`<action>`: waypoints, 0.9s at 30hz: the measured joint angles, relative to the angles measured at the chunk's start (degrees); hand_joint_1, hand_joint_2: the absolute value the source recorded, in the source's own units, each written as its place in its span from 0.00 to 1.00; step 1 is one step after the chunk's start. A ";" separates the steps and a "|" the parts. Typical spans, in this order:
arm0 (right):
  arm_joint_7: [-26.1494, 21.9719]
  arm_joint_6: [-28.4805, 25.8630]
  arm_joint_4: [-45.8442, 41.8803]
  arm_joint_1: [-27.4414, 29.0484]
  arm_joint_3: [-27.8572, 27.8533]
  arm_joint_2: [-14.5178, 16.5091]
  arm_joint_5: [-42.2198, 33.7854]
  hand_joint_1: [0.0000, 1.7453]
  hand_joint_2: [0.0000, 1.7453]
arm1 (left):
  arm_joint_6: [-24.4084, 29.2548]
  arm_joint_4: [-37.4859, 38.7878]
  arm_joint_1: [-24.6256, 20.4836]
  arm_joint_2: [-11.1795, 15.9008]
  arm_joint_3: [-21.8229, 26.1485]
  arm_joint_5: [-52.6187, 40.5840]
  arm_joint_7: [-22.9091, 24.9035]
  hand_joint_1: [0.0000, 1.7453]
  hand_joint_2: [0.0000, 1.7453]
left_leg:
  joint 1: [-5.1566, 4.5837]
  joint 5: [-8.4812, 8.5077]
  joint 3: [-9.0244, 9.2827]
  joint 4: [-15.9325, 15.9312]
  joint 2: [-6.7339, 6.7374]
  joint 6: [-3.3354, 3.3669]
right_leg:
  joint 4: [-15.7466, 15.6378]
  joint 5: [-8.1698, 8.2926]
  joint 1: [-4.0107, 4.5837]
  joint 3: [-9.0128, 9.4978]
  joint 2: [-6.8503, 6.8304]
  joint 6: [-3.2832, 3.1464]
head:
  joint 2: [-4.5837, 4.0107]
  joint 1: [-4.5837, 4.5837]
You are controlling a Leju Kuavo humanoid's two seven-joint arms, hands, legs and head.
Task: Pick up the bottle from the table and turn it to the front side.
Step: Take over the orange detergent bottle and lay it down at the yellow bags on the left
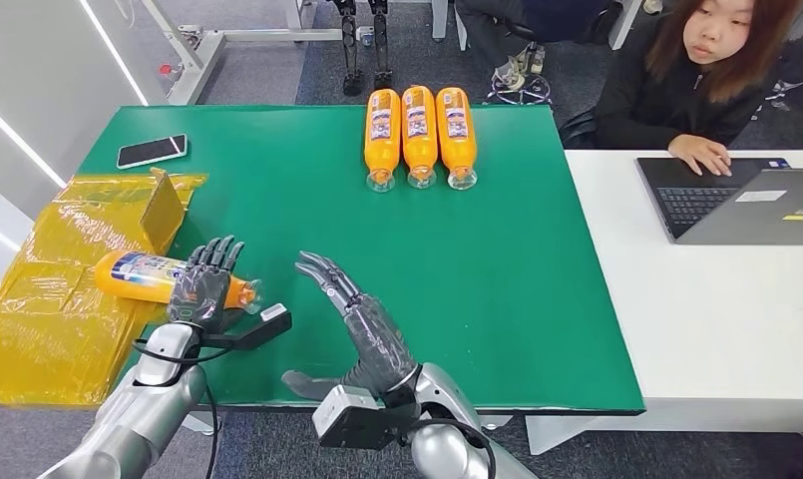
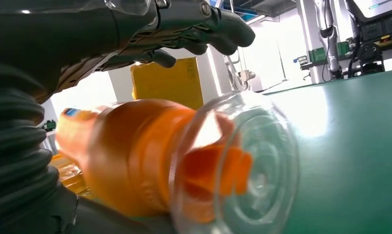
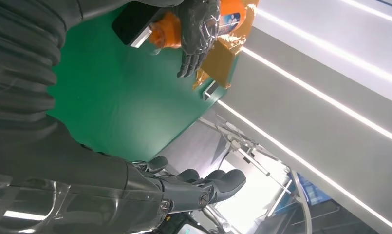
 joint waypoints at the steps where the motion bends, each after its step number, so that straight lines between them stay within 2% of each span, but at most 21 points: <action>1: 0.07 0.01 0.00 -0.01 0.00 0.00 -0.03 0.00 1.00 | -0.02 0.00 0.00 0.00 0.00 -0.10 0.10 0.00 1.00 | 0.00 0.00 0.00 0.00 0.00 0.00 | 0.00 0.00 0.00 0.00 0.00 0.00 | 0.00 0.00; 6: -0.06 -0.02 0.15 -0.16 0.02 0.00 -0.27 0.00 1.00 | 0.80 -0.01 0.00 0.02 0.00 -0.77 0.21 0.00 1.00 | 0.00 0.00 0.00 0.00 0.00 0.00 | 0.00 0.00 0.00 0.00 0.00 0.00 | 0.00 0.00; 11: -0.57 -2.03 0.64 -0.25 0.02 -0.04 -0.62 0.00 1.00 | 6.80 -0.24 0.29 0.01 0.02 -0.96 -3.03 0.00 1.00 | 0.00 0.00 0.02 0.01 0.00 0.00 | 0.00 0.00 0.00 0.00 0.00 0.00 | 0.00 0.00; 19: -1.02 -5.69 0.48 1.78 0.02 -1.04 0.15 0.00 1.00 | 6.18 -0.68 -0.71 -0.15 0.06 -1.27 -4.95 0.00 1.00 | -0.01 0.00 0.02 0.01 0.01 0.00 | -0.02 0.00 0.00 -0.01 0.02 0.00 | 0.00 0.00; 21: -1.13 -6.27 0.48 2.33 0.01 -1.31 0.24 0.00 1.00 | 6.40 -1.08 -0.80 -0.18 0.44 1.41 -8.20 0.00 1.00 | -0.01 0.00 0.02 0.02 0.01 0.00 | -0.02 0.00 0.00 -0.01 0.03 0.00 | 0.00 0.00; 25: -1.37 -7.01 0.48 3.08 -0.17 -1.77 0.59 0.00 1.00 | 5.29 -2.76 -0.57 -0.43 3.11 11.19 -19.69 0.00 1.00 | -0.01 0.00 0.02 0.01 0.01 0.00 | -0.02 0.00 0.00 -0.01 0.03 0.00 | 0.00 0.00; 27: -1.49 -7.19 0.48 3.33 -0.29 -1.98 0.73 0.00 1.00 | 4.23 -3.88 -0.33 -0.58 4.60 14.53 -23.38 0.00 1.00 | -0.01 0.00 0.02 0.01 0.01 0.00 | -0.02 0.00 0.00 -0.01 0.03 0.00 | 0.00 0.00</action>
